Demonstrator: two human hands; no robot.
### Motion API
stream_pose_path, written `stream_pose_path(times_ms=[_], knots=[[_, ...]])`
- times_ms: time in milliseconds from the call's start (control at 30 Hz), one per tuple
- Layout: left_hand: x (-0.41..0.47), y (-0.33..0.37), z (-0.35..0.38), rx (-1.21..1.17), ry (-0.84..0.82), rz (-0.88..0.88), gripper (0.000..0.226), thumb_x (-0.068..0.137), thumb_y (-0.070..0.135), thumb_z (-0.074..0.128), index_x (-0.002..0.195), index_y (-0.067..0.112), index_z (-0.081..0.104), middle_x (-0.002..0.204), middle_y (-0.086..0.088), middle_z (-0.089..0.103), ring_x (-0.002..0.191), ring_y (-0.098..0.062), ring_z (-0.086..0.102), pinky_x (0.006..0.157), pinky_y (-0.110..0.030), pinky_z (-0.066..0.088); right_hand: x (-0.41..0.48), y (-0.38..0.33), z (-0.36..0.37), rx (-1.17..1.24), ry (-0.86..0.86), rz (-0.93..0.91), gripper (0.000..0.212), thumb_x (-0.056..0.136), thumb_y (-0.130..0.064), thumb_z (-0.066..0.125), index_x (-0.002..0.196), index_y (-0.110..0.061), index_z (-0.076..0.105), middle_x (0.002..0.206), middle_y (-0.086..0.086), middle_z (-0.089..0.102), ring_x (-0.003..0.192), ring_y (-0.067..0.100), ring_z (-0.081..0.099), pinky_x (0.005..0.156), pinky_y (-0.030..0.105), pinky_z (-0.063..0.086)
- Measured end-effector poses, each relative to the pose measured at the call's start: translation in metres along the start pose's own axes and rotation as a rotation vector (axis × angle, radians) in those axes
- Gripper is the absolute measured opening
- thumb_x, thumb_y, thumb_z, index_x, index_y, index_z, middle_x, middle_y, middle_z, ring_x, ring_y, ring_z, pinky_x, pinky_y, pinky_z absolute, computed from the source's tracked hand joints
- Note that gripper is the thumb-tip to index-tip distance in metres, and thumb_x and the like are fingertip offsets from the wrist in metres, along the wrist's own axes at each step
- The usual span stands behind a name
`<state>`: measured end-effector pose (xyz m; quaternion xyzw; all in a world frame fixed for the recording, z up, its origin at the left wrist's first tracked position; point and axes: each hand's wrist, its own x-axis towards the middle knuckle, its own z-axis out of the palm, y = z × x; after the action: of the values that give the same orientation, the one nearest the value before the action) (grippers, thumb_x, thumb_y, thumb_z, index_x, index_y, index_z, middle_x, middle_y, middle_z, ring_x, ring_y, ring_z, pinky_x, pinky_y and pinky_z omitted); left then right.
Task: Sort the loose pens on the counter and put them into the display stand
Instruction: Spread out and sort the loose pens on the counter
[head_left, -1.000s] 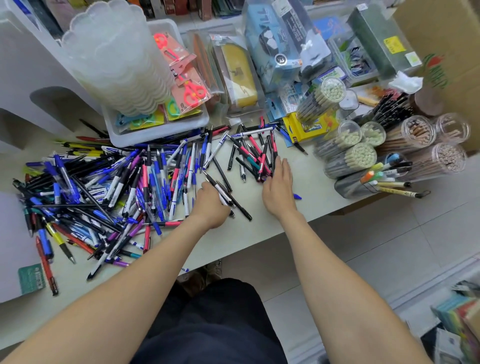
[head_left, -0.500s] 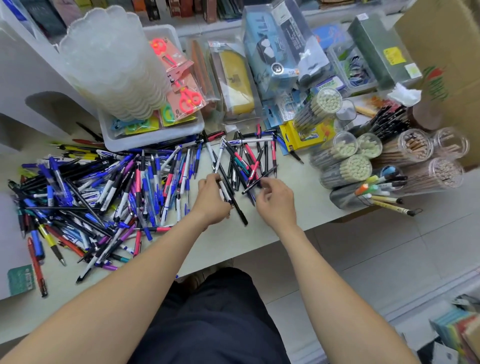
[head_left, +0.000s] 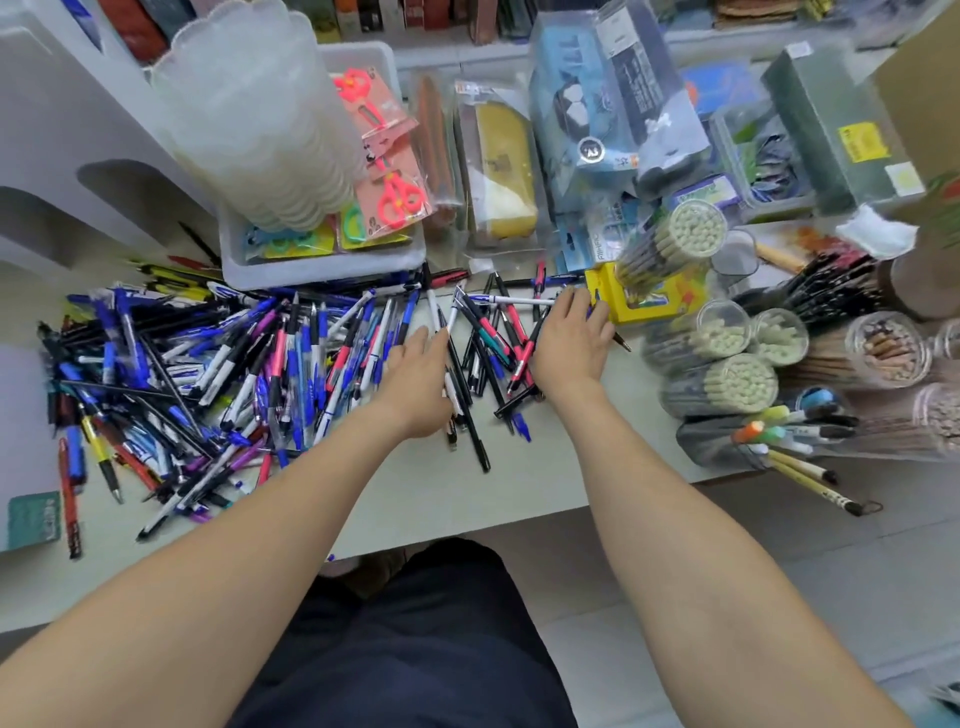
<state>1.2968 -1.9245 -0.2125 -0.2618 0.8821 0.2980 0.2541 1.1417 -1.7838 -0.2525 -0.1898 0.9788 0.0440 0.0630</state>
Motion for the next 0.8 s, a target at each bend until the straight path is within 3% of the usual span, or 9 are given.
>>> stream_pose_path(times_ms=[167,300,400,533,633,733,800], knots=[[-0.002,-0.008,0.001,-0.072,0.023,0.132,0.077,0.096,0.004,0.056,0.166,0.011,0.025,0.166,-0.013,0.031,0.152,-0.037,0.031,0.124,-0.045,0.029,0.01,-0.005,-0.002,0.099,-0.027,-0.003,0.044,0.097,-0.001,0.05,0.141,0.0,0.046,0.144,0.024,0.045,0.125,0.041,0.049,0.102,0.048,0.04],[-0.001,-0.006,-0.001,-0.197,0.067,0.146,0.075,0.094,-0.003,0.055,0.164,0.012,0.032,0.163,-0.01,0.033,0.146,-0.03,0.042,0.121,-0.038,0.036,0.001,-0.017,-0.009,0.391,-0.124,0.023,0.05,0.096,0.0,0.06,0.144,-0.005,0.048,0.142,0.021,0.042,0.125,0.039,0.046,0.105,0.039,0.038],[0.007,-0.003,-0.007,-0.294,0.086,0.105,0.072,0.095,-0.003,0.056,0.162,0.013,0.035,0.157,-0.01,0.035,0.132,-0.03,0.054,0.113,-0.038,0.046,-0.005,-0.018,-0.012,0.632,-0.074,0.009,0.052,0.096,0.005,0.052,0.147,-0.005,0.051,0.143,0.017,0.042,0.124,0.034,0.049,0.101,0.035,0.04],[0.016,0.001,-0.011,-0.294,0.2,0.053,0.065,0.094,-0.006,0.056,0.155,0.009,0.04,0.152,-0.012,0.035,0.126,-0.029,0.055,0.104,-0.029,0.042,0.019,-0.004,-0.01,0.477,0.074,-0.129,0.051,0.098,-0.003,0.053,0.149,-0.003,0.049,0.15,0.018,0.045,0.132,0.036,0.047,0.111,0.043,0.041],[0.029,0.004,-0.019,-0.133,0.308,0.088,0.074,0.093,-0.006,0.057,0.161,0.004,0.03,0.165,-0.016,0.026,0.149,-0.036,0.033,0.123,-0.04,0.031,0.033,0.005,-0.007,0.237,-0.018,-0.212,0.053,0.098,-0.008,0.055,0.15,-0.006,0.045,0.145,0.017,0.051,0.128,0.039,0.047,0.104,0.048,0.04],[0.042,0.011,-0.029,0.127,0.231,0.119,0.091,0.093,-0.002,0.061,0.168,0.006,0.01,0.175,-0.014,0.006,0.153,-0.041,0.022,0.124,-0.047,0.031,0.021,0.006,-0.005,0.058,0.02,-0.2,0.046,0.092,-0.007,0.057,0.138,-0.011,0.054,0.129,0.016,0.056,0.119,0.039,0.048,0.094,0.046,0.037],[0.051,0.017,-0.032,0.234,0.19,0.102,0.095,0.094,0.002,0.063,0.168,0.005,0.003,0.176,-0.015,0.001,0.152,-0.044,0.024,0.121,-0.049,0.035,0.008,0.007,0.001,0.135,-0.006,-0.186,0.043,0.096,-0.006,0.054,0.138,-0.011,0.057,0.126,0.017,0.056,0.116,0.039,0.05,0.094,0.046,0.039]])
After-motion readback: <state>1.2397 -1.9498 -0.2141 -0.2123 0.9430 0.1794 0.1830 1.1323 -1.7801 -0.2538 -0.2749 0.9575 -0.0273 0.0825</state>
